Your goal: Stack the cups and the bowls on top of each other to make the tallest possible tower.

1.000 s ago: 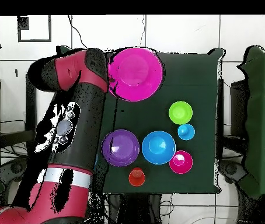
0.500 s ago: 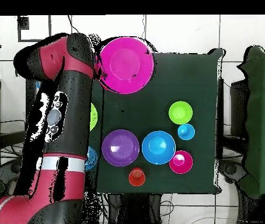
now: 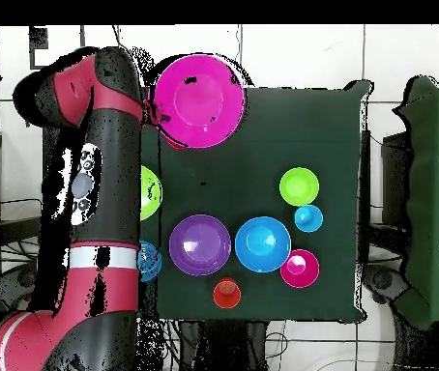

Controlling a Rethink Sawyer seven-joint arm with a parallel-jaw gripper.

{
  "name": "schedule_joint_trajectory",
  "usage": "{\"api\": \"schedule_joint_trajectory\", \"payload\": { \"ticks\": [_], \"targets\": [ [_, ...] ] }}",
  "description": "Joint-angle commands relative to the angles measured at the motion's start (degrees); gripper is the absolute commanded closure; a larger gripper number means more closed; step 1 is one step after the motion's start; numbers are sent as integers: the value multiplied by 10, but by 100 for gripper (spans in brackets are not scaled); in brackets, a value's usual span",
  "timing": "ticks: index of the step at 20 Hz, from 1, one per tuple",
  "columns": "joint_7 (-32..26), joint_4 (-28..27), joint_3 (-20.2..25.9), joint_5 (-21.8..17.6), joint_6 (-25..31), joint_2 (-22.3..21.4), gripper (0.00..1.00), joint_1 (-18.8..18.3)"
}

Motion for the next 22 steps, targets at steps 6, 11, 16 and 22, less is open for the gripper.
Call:
{"api": "schedule_joint_trajectory", "payload": {
  "ticks": [6,11,16,22],
  "targets": [
    [-48,-122,-18,-5,138,53,100,-13],
    [-121,-169,-39,10,227,64,100,-24],
    [-170,-203,-59,20,278,78,100,-33],
    [-157,-258,-86,53,309,112,100,-50]
  ]
}}
